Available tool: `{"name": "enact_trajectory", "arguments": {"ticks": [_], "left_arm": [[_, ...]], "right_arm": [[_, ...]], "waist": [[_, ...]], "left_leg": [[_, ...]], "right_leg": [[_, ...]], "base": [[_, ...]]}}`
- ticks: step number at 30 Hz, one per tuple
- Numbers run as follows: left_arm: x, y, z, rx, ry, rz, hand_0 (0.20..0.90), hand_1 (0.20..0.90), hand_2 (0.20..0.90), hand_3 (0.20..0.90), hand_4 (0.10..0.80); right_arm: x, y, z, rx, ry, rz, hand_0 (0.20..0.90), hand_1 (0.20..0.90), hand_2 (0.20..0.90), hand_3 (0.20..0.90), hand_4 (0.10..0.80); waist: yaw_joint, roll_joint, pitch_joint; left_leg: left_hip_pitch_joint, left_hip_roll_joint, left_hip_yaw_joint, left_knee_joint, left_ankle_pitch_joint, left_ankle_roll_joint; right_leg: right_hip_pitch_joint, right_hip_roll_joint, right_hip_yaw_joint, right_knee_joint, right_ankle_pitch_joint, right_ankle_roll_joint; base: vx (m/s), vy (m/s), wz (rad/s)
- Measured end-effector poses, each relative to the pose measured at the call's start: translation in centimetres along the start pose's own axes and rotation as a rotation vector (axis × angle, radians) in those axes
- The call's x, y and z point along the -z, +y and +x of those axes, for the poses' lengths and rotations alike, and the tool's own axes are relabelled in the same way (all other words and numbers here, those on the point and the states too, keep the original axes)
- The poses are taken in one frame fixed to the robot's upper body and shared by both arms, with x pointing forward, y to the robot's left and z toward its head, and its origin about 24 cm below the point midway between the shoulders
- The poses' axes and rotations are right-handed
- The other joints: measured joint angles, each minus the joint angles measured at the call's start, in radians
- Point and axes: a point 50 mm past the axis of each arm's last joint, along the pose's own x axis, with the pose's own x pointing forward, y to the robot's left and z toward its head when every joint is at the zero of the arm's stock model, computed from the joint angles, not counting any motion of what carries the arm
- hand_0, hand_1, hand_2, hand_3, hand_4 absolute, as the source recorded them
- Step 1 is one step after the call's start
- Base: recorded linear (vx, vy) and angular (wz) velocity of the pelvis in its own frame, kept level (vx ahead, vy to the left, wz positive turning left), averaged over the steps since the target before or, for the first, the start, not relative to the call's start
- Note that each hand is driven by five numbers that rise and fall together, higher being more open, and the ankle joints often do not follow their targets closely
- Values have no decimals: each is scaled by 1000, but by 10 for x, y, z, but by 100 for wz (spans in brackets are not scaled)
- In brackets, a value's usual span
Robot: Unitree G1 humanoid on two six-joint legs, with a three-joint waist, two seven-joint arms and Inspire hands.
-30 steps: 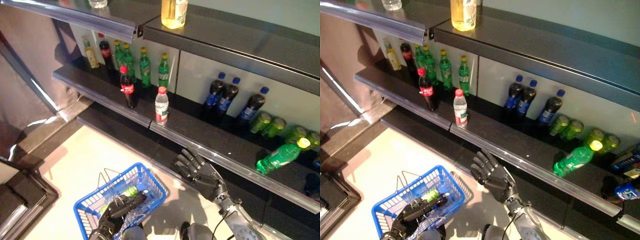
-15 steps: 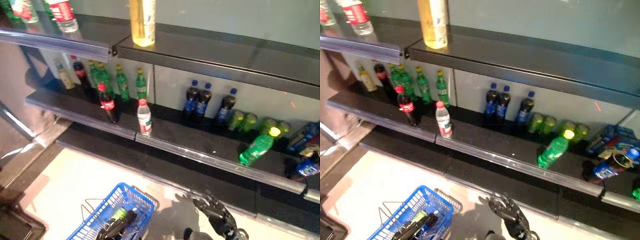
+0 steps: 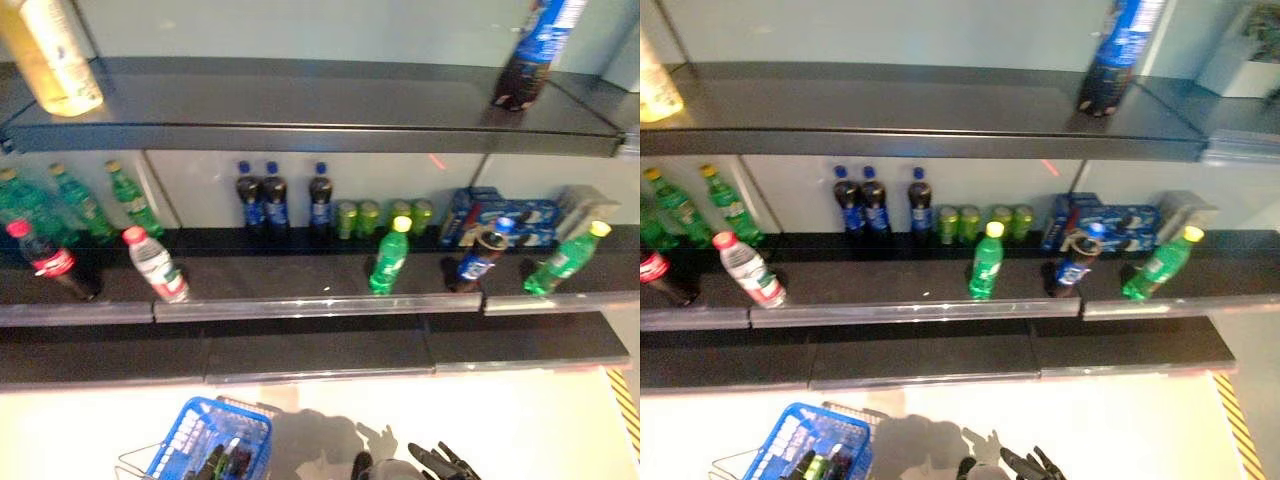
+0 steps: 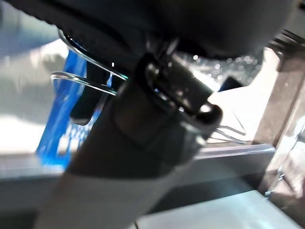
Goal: Pick up the drink and place into the basket.
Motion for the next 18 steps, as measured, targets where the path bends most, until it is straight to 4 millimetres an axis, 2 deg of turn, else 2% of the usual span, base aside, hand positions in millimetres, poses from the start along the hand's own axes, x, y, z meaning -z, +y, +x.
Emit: {"name": "enact_trajectory", "arguments": {"ticks": [1,2,3,4,5,6,7,8,9,10,11,12,13,14,18], "left_arm": [[-2,-1,0,-4,-17,-32,300,300,300,200,100],[-6,0,1,-14,-42,-86,300,300,300,200,100],[-7,2,0,-25,-62,-148,300,300,300,200,100],[-7,2,0,-25,-62,-148,300,300,300,200,100],[4,9,-3,-59,-60,-275,300,300,300,200,100],[8,9,-5,-66,-49,-301,300,300,300,200,100],[11,5,-4,-57,-39,-307,300,300,300,200,100],[11,5,-4,-57,-39,-307,300,300,300,200,100],[16,11,-7,-87,-32,-343,300,300,300,200,100],[16,15,-8,-99,-33,-349,300,300,300,200,100],[17,19,-9,-113,-33,-358,300,300,300,200,100],[15,22,-9,-125,-41,-375,300,300,300,200,100],[14,26,-10,-141,-45,-399,300,300,300,200,100],[14,27,-10,-145,-45,-403,300,300,300,200,100],[16,18,-8,-112,-30,-395,300,300,300,200,100]], "right_arm": [[-1,1,1,-4,0,-5,900,900,900,900,800],[-4,5,2,-14,-9,-9,900,900,900,900,800],[-9,9,5,-24,-15,-22,900,900,900,900,800],[-9,9,5,-24,-15,-22,900,900,900,900,800],[-26,13,9,-38,-52,-37,900,900,900,900,800],[-30,13,10,-38,-60,-41,900,900,900,900,800],[-31,12,10,-35,-60,-43,900,900,900,900,800],[-31,12,10,-35,-60,-43,900,900,900,900,800],[-27,13,10,-36,-44,-40,900,900,900,900,800],[-27,16,10,-43,-41,-44,900,900,900,900,800],[-26,16,10,-44,-35,-48,900,900,900,900,800],[-24,22,12,-52,-21,-46,900,900,900,900,800],[-17,26,13,-61,4,-50,900,900,900,900,800],[-11,24,11,-55,21,-52,900,900,900,900,800],[11,19,7,-26,105,-59,900,900,900,900,800]], "waist": [[8,-5,-1],[22,-17,-1],[31,-34,1],[31,-34,1],[50,-38,7],[54,-31,14],[57,-32,17],[57,-32,17],[83,-31,19],[81,-21,13],[82,1,-1],[97,-4,-5],[109,-14,-11],[104,-16,-12],[95,-16,-13]], "left_leg": [[-12,5,-37,35,20,-9],[-59,11,-106,116,40,-10],[-92,-45,-244,172,-15,-24],[-92,-45,-244,172,-15,-24],[-135,-196,-339,151,-106,4],[-163,-240,-360,154,-125,36],[-172,-263,-363,147,-133,50],[-172,-263,-363,147,-133,50],[-184,-356,-367,43,-166,109],[-182,-375,-384,19,-177,118],[-178,-383,-457,-32,-181,153],[-170,-389,-476,-58,-149,184],[-160,-379,-438,-68,-147,186],[-151,-380,-437,-73,-147,186],[-113,-374,-441,-110,-141,190]], "right_leg": [[2,11,17,-17,4,-9],[22,27,59,-56,39,-46],[10,32,154,-67,56,-56],[10,32,154,-67,56,-56],[-1,39,250,-106,87,-72],[-3,43,271,-114,102,-71],[-12,42,273,-115,103,-71],[-12,42,273,-115,103,-71],[-25,42,240,-105,103,-70],[-37,51,217,-97,101,-67],[-62,77,219,-84,101,-66],[-69,88,226,-63,98,-61],[-92,88,225,20,65,-36],[-82,76,224,50,16,-35],[-68,79,219,55,-10,-39]], "base": [[-48,-292,-67],[-55,-220,-95],[9,-123,-73],[11,-150,-128],[14,-126,-111],[29,-141,-126],[24,-34,-35],[88,-62,-103],[107,-64,-114],[146,-68,-150],[111,-25,-112],[126,-14,-148],[113,-14,-121],[106,-9,-84],[74,16,-25]]}}
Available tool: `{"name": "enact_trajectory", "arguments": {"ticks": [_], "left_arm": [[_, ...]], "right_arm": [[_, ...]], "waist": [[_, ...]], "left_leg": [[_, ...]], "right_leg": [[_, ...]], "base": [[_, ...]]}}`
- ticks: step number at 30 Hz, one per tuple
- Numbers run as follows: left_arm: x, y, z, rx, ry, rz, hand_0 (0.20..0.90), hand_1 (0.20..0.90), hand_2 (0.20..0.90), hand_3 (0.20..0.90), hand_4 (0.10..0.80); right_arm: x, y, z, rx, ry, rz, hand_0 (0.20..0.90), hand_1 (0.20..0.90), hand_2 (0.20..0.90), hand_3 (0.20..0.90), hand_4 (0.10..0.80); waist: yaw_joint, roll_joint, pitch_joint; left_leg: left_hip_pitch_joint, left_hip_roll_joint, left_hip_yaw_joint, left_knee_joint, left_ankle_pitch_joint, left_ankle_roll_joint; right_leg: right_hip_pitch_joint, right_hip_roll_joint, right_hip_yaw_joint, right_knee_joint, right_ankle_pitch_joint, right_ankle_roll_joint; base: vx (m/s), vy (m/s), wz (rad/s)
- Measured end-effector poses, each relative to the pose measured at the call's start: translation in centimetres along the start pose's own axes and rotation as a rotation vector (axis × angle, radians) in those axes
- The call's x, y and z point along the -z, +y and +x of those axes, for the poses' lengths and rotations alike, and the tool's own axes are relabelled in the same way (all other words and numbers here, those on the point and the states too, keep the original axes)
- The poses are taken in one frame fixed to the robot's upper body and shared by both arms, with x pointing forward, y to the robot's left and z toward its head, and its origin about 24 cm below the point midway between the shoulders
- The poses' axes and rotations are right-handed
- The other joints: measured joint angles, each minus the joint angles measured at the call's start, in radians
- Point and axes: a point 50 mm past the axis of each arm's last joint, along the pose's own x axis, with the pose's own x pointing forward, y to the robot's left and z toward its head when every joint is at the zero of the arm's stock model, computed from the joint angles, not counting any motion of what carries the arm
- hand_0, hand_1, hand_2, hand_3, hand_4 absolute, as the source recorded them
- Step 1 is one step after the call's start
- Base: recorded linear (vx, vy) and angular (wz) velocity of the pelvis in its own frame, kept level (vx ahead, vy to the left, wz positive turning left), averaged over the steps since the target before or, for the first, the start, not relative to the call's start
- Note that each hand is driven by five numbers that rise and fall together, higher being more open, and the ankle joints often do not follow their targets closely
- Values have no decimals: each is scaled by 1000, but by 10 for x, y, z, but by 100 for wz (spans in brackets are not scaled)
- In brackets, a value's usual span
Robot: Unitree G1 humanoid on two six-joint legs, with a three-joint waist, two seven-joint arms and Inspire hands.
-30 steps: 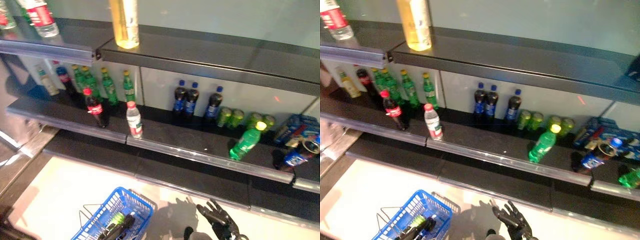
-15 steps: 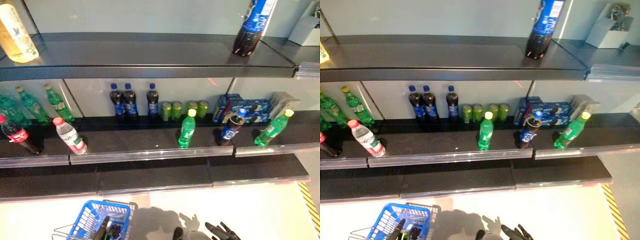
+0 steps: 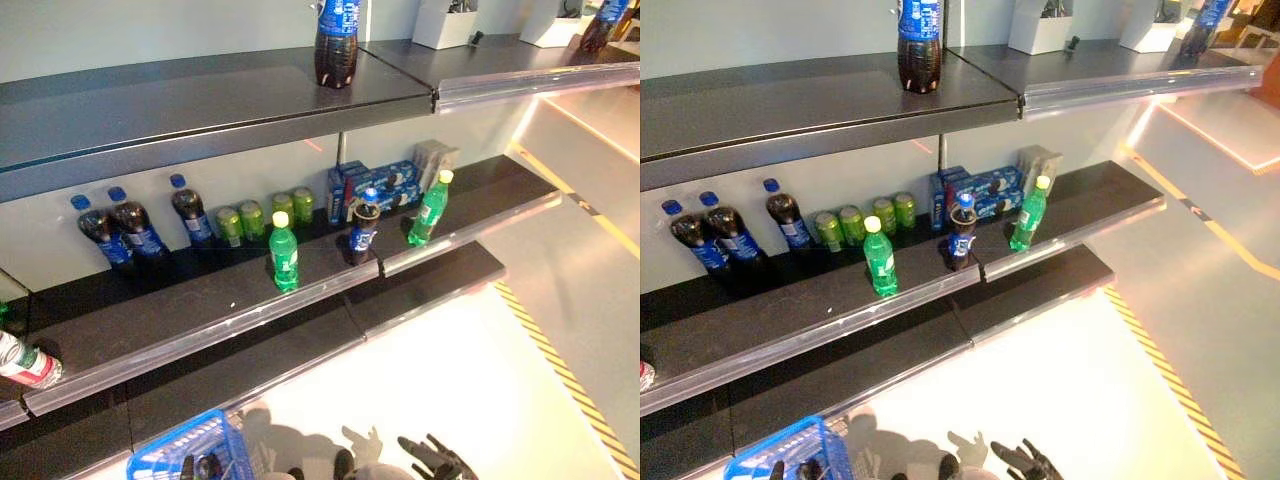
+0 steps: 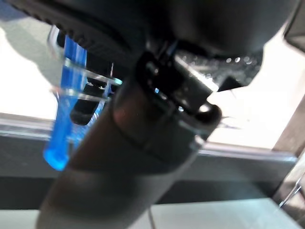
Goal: Pick up the drink and place into the basket.
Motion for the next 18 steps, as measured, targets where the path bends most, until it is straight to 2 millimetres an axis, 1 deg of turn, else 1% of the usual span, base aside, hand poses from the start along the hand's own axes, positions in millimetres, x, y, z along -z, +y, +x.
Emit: {"name": "enact_trajectory", "arguments": {"ticks": [2,3,4,5,6,7,8,10,11,12,13,14,15,16,17,18], "left_arm": [[3,-2,0,19,15,35,300,300,300,200,100],[6,-6,0,26,21,43,300,300,300,200,100],[6,-6,1,24,20,49,300,300,300,200,100],[4,-4,1,6,14,46,300,300,300,200,100],[5,-5,1,-1,15,44,300,300,300,200,100],[3,-7,2,3,10,40,300,300,300,200,100],[2,-6,2,-1,8,45,300,300,300,200,100],[8,-13,2,2,22,44,300,300,300,200,100],[10,-16,2,10,26,47,300,300,300,200,100],[9,-15,2,5,24,47,300,300,300,200,100],[8,-13,2,-5,19,45,300,300,300,200,100],[2,-9,3,-18,4,47,300,300,300,200,100],[-4,-5,3,-35,-9,52,300,300,300,200,100],[-12,-1,4,-51,-27,56,300,300,300,200,100],[-20,-2,5,-47,-51,63,300,300,300,200,100],[-19,-1,5,-60,-47,63,300,300,300,200,100]], "right_arm": [[2,3,1,-5,9,4,900,900,900,900,800],[1,4,1,-5,5,9,900,900,900,900,800],[-1,6,2,-10,-2,8,900,900,900,900,800],[-7,10,4,-21,-21,2,900,900,900,900,800],[-13,15,6,-33,-37,-4,900,900,900,900,800],[-15,18,6,-42,-46,-8,900,900,900,900,800],[-16,17,6,-41,-51,-9,900,900,900,900,800],[-18,15,6,-34,-63,-8,900,900,900,900,800],[-18,14,6,-13,-71,-10,900,900,900,900,800],[-21,7,5,22,-86,-4,900,900,900,900,800],[-24,1,4,42,-96,2,900,900,900,900,800],[-27,-5,3,60,-100,-4,900,900,900,900,800],[-27,-9,2,73,-94,-15,900,900,900,900,800],[-23,-9,2,74,-77,-20,900,900,900,900,800],[-15,-8,1,67,-50,-31,900,900,900,900,800],[-13,-7,1,64,-33,-50,900,900,900,900,800]], "waist": [[-12,2,-1],[-24,2,-1],[-23,7,2],[-25,12,6],[-33,26,11],[-46,26,6],[-45,23,1],[-45,28,-1],[-46,33,1],[-42,36,1],[-43,39,2],[-42,38,2],[-37,31,2],[-35,25,2],[-32,6,-4],[-34,29,-2]], "left_leg": [[7,4,-1,3,6,-9],[21,9,2,-1,7,-11],[30,12,10,-10,8,-13],[42,23,31,-12,8,-13],[47,40,40,-13,6,-12],[56,52,53,-17,5,-12],[53,59,88,-24,0,-11],[53,84,165,-34,13,-30],[49,96,181,-38,20,-42],[52,106,194,-47,21,-47],[54,113,197,-50,20,-53],[69,130,198,-53,16,-81],[95,145,201,-56,15,-113],[123,156,202,-55,4,-141],[144,191,194,-48,-15,-165],[164,233,188,-43,-21,-177]], "right_leg": [[3,6,-1,-3,-7,-6],[0,12,0,25,1,10],[-30,10,3,85,-10,38],[-84,10,0,204,-10,90],[-111,14,-2,267,2,140],[-138,7,-3,333,-13,187],[-145,-19,-3,374,-43,182],[-141,-110,-13,371,-87,179],[-126,-162,-16,344,-94,189],[-123,-219,-22,321,-94,198],[-120,-264,-22,274,-82,219],[-106,-317,-30,180,-55,263],[-75,-332,-44,99,-20,266],[-38,-327,-69,37,-2,260],[-10,-298,-62,-4,73,233],[0,-248,-63,7,62,214]], "base": [[65,8,-1],[47,-8,-12],[9,-33,-27],[3,-66,-32],[49,-201,-25],[73,-236,-8],[99,-303,5],[139,-392,13],[167,-422,-1],[174,-462,-20],[166,-540,-48],[163,-631,-63],[133,-651,-63],[121,-631,-54],[118,-597,-29],[128,-613,-24]]}}
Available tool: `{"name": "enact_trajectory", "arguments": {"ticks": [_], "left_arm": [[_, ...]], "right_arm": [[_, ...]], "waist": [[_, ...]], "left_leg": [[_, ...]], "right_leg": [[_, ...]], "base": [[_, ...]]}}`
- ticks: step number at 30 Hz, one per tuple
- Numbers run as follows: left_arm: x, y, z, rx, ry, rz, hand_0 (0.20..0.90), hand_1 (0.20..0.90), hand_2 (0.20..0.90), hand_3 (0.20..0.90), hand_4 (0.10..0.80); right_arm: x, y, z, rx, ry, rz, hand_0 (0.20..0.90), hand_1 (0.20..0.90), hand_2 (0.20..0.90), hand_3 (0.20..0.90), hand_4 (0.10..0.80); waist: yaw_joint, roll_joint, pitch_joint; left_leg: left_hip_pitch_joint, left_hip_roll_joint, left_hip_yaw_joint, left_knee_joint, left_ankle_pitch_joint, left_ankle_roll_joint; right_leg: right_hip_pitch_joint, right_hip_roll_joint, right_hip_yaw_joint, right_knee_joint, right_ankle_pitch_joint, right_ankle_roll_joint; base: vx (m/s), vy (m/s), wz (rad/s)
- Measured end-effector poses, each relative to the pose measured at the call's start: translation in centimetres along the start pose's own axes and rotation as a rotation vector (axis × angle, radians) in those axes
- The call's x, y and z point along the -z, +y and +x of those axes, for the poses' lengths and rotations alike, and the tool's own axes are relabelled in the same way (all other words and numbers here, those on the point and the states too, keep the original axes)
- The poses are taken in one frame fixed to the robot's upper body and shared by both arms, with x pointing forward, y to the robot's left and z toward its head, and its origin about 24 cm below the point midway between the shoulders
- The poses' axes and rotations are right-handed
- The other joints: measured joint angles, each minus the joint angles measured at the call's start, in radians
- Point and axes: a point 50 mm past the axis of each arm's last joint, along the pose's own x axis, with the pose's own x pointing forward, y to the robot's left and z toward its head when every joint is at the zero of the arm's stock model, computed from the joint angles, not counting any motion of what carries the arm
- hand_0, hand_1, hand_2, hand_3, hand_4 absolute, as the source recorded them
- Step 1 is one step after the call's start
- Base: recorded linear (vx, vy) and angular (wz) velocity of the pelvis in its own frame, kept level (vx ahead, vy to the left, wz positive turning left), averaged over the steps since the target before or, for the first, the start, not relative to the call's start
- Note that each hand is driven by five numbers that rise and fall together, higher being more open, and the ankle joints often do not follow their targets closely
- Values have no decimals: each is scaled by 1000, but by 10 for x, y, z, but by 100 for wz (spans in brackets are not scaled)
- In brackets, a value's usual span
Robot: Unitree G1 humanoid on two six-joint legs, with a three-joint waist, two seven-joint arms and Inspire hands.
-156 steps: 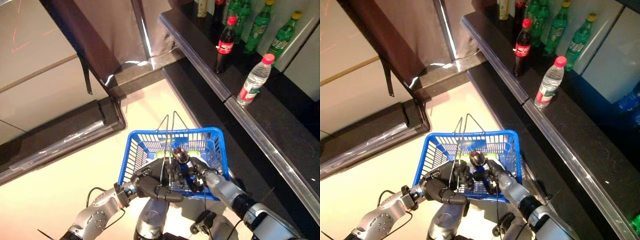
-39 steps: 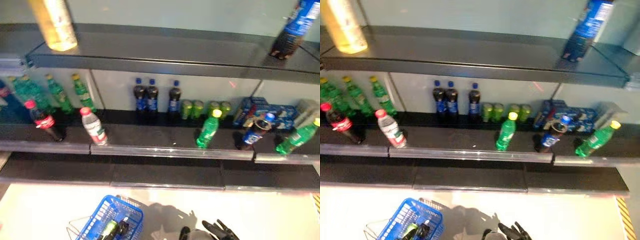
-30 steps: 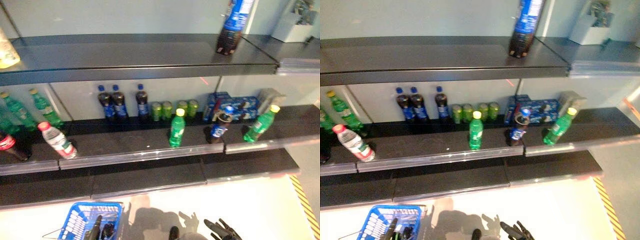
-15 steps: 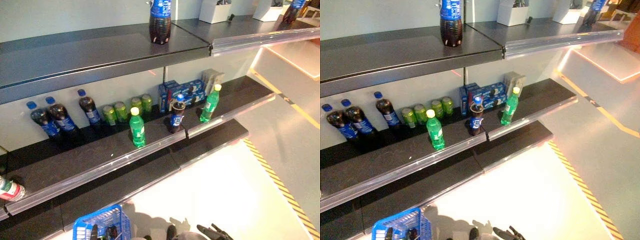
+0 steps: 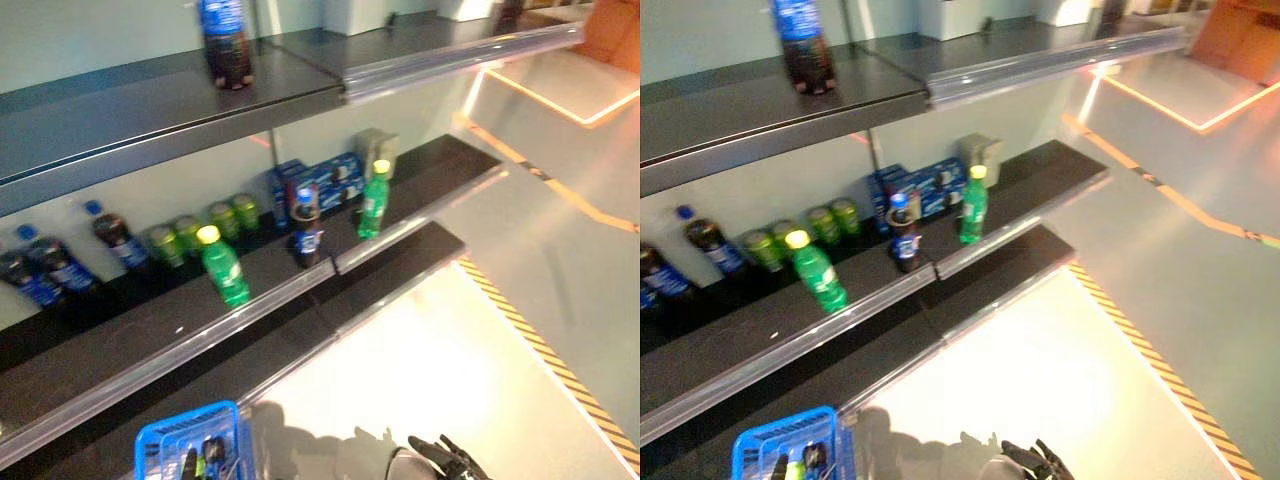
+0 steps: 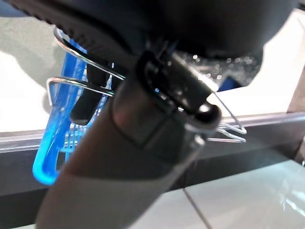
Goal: Pick up the drink and place into the basket.
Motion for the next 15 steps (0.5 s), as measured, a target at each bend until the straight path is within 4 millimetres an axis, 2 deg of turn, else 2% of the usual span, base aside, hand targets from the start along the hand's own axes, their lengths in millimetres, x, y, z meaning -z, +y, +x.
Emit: {"name": "enact_trajectory", "arguments": {"ticks": [1,2,3,4,5,6,7,8,9,10,11,12,13,14,15], "left_arm": [[3,0,-1,2,5,-1,300,300,300,200,100],[6,-9,0,31,8,25,300,300,300,200,100],[6,-9,0,31,8,25,300,300,300,200,100],[4,-11,0,46,-3,69,300,300,300,200,100],[4,-11,0,46,-3,69,300,300,300,200,100],[3,-10,0,49,-17,88,300,300,300,200,100],[-2,-13,1,65,-33,89,300,300,300,200,100],[-5,-15,2,70,-41,90,300,300,300,200,100],[-7,-13,2,61,-43,82,300,300,300,200,100],[-2,-7,0,40,-30,52,300,300,300,200,100],[5,-2,-2,22,-14,40,300,300,300,200,100],[10,4,-4,4,-1,34,300,300,300,200,100],[23,12,-9,-17,23,21,300,300,300,200,100],[29,12,-11,-9,34,15,300,300,300,200,100],[31,5,-9,2,51,10,300,300,300,200,100]], "right_arm": [[0,2,0,-7,6,-11,900,900,900,900,800],[-2,9,2,-30,7,-15,900,900,900,900,800],[-2,9,2,-30,7,-15,900,900,900,900,800],[-4,17,3,-58,-3,-15,900,900,900,900,800],[-4,17,3,-58,-3,-15,900,900,900,900,800],[-10,23,4,-78,-24,-12,900,900,900,900,800],[-12,29,5,-92,-28,-15,900,900,900,900,800],[-11,34,6,-107,-26,-24,900,900,900,900,800],[-11,36,6,-115,-23,-38,900,900,900,900,800],[-15,34,6,-112,-33,-43,900,900,900,900,800],[-17,32,6,-107,-37,-47,900,900,900,900,800],[-18,31,6,-102,-35,-52,900,900,900,900,800],[-26,21,6,-82,-53,-70,900,900,900,900,800],[-25,18,5,-75,-50,-76,900,900,900,900,800],[-25,18,6,-64,-43,-75,900,900,900,900,800]], "waist": [[5,11,-7],[22,3,-8],[22,3,-8],[36,-24,-22],[36,-24,-22],[56,-29,-18],[66,-38,-11],[77,-59,-7],[85,-90,-4],[102,-98,0],[106,-92,3],[113,-81,2],[124,-4,3],[125,34,1],[137,61,12]], "left_leg": [[-2,37,-2,21,4,6],[-57,76,-29,126,21,10],[-57,76,-29,126,21,10],[-117,103,-76,225,96,24],[-117,103,-76,225,96,24],[-221,144,-123,402,181,1],[-279,157,-142,496,249,-11],[-318,126,-186,556,240,-51],[-328,36,-198,552,164,-50],[-342,-76,-171,502,111,-38],[-340,-139,-141,440,97,-16],[-339,-194,-125,353,99,-9],[-345,-178,-137,253,105,-5],[-376,-175,-161,215,107,-16],[-386,-152,-172,205,128,22]], "right_leg": [[-3,40,-7,7,-16,-27],[-2,72,-15,-10,-20,-65],[-2,72,-15,-10,-20,-65],[29,107,-35,-71,1,-103],[29,107,-35,-71,1,-103],[29,147,-98,-53,-10,-164],[29,159,-98,-53,-19,-192],[51,162,-91,-88,-12,-211],[60,145,-72,-123,-7,-213],[82,135,-74,-170,-5,-214],[106,138,-77,-218,-4,-212],[130,149,-78,-255,-4,-209],[123,227,-79,-139,-16,-227],[112,255,-71,-78,-103,-272],[115,279,-101,-71,-109,-287]], "base": [[108,-519,-23],[77,-377,-22],[67,-462,-37],[44,-346,-23],[86,-548,-37],[79,-294,-30],[117,-365,-41],[120,-223,-41],[206,-219,-51],[242,-194,-57],[272,-172,-59],[292,-141,-46],[297,-132,-25],[290,-126,-10],[235,-113,-16]]}}
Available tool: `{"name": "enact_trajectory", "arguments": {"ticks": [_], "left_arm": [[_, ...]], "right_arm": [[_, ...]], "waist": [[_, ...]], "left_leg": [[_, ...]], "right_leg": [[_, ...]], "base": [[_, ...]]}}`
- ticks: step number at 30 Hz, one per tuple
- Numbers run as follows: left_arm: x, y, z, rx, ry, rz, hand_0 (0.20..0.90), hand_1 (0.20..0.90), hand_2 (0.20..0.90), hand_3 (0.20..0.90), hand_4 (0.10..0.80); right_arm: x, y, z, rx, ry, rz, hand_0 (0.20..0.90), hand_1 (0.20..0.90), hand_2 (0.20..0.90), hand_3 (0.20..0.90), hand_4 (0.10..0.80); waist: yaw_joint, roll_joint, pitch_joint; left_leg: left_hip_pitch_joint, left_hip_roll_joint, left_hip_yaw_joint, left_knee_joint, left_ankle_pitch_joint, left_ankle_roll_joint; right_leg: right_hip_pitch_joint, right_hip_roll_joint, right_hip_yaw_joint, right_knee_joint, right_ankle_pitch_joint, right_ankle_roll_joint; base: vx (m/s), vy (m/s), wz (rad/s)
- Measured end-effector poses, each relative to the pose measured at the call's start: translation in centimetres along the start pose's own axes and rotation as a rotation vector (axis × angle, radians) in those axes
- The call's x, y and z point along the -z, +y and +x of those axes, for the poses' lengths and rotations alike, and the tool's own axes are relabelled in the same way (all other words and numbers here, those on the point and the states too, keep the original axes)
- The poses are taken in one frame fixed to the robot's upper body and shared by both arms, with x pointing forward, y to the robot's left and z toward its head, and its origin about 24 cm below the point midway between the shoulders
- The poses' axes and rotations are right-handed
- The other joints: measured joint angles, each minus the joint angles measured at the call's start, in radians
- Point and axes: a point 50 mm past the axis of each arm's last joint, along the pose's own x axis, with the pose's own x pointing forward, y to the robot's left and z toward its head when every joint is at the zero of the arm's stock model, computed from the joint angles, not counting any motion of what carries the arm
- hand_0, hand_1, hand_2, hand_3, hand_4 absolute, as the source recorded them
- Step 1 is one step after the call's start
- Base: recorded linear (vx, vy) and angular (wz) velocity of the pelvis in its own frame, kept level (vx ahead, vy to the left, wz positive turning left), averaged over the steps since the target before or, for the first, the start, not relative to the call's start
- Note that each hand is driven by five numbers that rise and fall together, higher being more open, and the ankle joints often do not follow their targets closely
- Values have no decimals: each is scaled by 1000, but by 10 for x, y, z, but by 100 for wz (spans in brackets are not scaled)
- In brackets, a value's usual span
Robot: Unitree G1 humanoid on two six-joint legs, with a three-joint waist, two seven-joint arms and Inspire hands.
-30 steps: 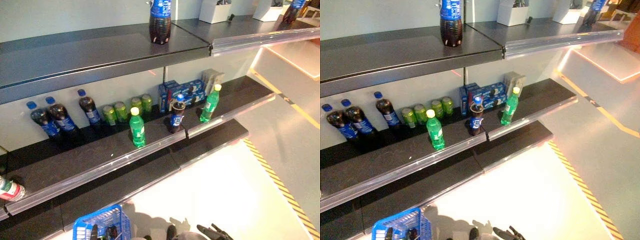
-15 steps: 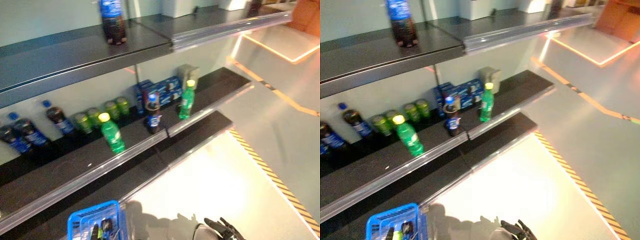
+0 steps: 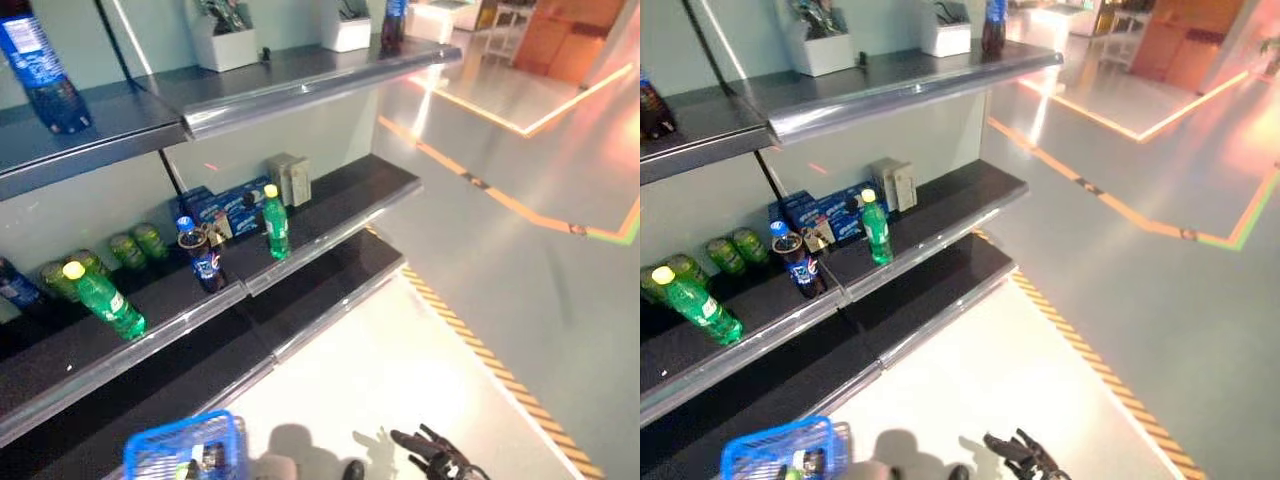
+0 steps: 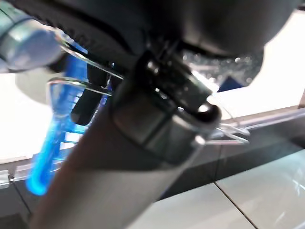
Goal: Pick up the drink and place into the basket.
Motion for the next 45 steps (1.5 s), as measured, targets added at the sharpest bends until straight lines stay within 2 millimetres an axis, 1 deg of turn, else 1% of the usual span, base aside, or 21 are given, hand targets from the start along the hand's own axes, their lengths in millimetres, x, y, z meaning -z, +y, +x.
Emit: {"name": "enact_trajectory", "arguments": {"ticks": [2,5,6,7,10,13,14,15,17,19,21,24,26,30,32,35,37,38,39,42,45], "left_arm": [[0,-2,1,-2,21,-17,300,300,300,200,100],[1,-4,2,-4,28,-35,300,300,300,200,100],[0,-4,2,-6,25,-49,300,300,300,200,100],[0,-4,2,-16,23,-55,300,300,300,200,100],[-1,1,1,-49,14,-99,300,300,300,200,100],[-6,3,2,-73,-1,-122,300,300,300,200,100],[-7,3,2,-75,-4,-132,300,300,300,200,100],[-6,6,2,-84,-3,-141,300,300,300,200,100],[-13,-3,4,-45,-21,-140,300,300,300,200,100],[-18,-8,6,-24,-28,-116,300,300,300,200,100],[-16,-23,6,29,-21,-79,300,300,300,200,100],[-11,-46,7,98,-8,-55,300,300,300,200,100],[-10,-58,6,133,-9,-54,300,300,300,200,100],[-1,-74,2,220,16,-14,300,300,300,200,100],[5,-77,0,233,28,1,300,300,300,200,100],[6,-69,0,226,27,51,300,300,300,200,100],[6,-56,-1,207,24,113,300,300,300,200,100],[6,-47,0,185,23,152,300,300,300,200,100],[4,-45,1,176,20,165,300,300,300,200,100],[4,-43,2,140,29,172,300,300,300,200,100],[4,-33,3,89,43,174,300,300,300,200,100]], "right_arm": [[11,21,2,-61,34,-5,900,900,900,900,800],[16,25,1,-76,48,-15,900,900,900,900,800],[15,27,0,-90,32,-13,900,900,900,900,800],[11,31,0,-106,14,-13,900,900,900,900,800],[4,38,1,-131,-6,-15,900,900,900,900,800],[7,39,1,-130,17,-15,900,900,900,900,800],[8,36,1,-122,23,-16,900,900,900,900,800],[9,33,1,-110,28,-18,900,900,900,900,800],[11,36,1,-115,38,-18,900,900,900,900,800],[10,36,2,-111,30,-17,900,900,900,900,800],[4,37,3,-106,5,-18,900,900,900,900,800],[-6,42,5,-119,-41,-24,900,900,900,900,800],[-9,45,6,-124,-45,-30,900,900,900,900,800],[-8,48,6,-115,-31,-49,900,900,900,900,800],[-6,47,6,-102,-14,-49,900,900,900,900,800],[-8,43,6,-91,-10,-52,900,900,900,900,800],[-16,37,6,-75,-37,-55,900,900,900,900,800],[-17,27,5,-47,-36,-38,900,900,900,900,800],[-15,21,5,-23,-29,-4,900,900,900,900,800],[-5,6,1,22,-31,52,900,900,900,900,800],[-1,-1,-2,40,-54,85,900,900,900,900,800]], "waist": [[45,-70,4],[41,-81,6],[32,-84,6],[26,-86,7],[21,-82,7],[20,-99,-3],[19,-104,-7],[19,-94,-7],[19,-112,-13],[10,-121,-14],[13,-102,-8],[-25,-54,17],[-48,-51,21],[-47,-63,26],[-45,-70,30],[-27,-90,36],[-30,-86,55],[-23,-69,66],[-25,-68,68],[-43,-97,70],[-72,-101,73]], "left_leg": [[-44,-30,38,-18,31,-50],[-46,-29,136,-19,34,-48],[-44,-33,246,-14,30,-42],[-39,-36,286,-8,29,-39],[-1,-52,306,-22,-3,13],[40,-84,295,-49,-42,148],[60,-95,279,-70,-47,177],[86,-86,265,-92,-26,234],[123,-110,227,-122,-14,244],[136,-127,213,-138,-10,249],[132,-131,132,-141,-10,238],[112,-132,-70,-141,8,223],[97,-127,-103,-143,14,214],[82,-96,-125,-142,21,159],[88,-63,-121,-147,16,142],[83,-7,-114,-159,-30,77],[68,18,-91,-105,-54,103],[58,48,-81,-104,-34,72],[53,66,-59,-107,-35,72],[66,102,44,-145,-57,68],[85,98,124,-109,-50,48]], "right_leg": [[10,-18,-19,-27,1,-9],[72,-17,-97,-87,3,-10],[103,-13,-142,-117,-10,4],[111,-10,-155,-127,-14,8],[144,4,-166,-119,-52,23],[154,-8,-162,-41,-126,61],[148,-11,-163,23,-158,115],[110,-29,-145,173,-191,215],[-47,-76,-8,511,-197,310],[-60,-101,32,529,-199,303],[-61,-148,40,444,-226,253],[-61,-154,209,179,-168,239],[-77,-200,258,70,-90,246],[-77,-183,270,16,3,235],[-56,-158,245,5,40,231],[-43,-126,184,-21,61,178],[-19,-104,134,-37,65,157],[-14,-84,117,-35,62,144],[-7,-76,95,-37,57,137],[20,-108,-4,-69,51,119],[48,-155,-75,-103,53,133]], "base": [[315,-144,-33],[286,-84,22],[334,-40,50],[405,-44,58],[234,-37,26],[305,-52,35],[216,-107,62],[137,-193,77],[195,-211,97],[124,-246,119],[149,-331,113],[141,-301,129],[34,-205,116],[63,-353,80],[62,-306,93],[1,-171,57],[-42,-161,40],[-32,-157,55],[4,-38,52],[39,81,81],[148,193,79]]}}
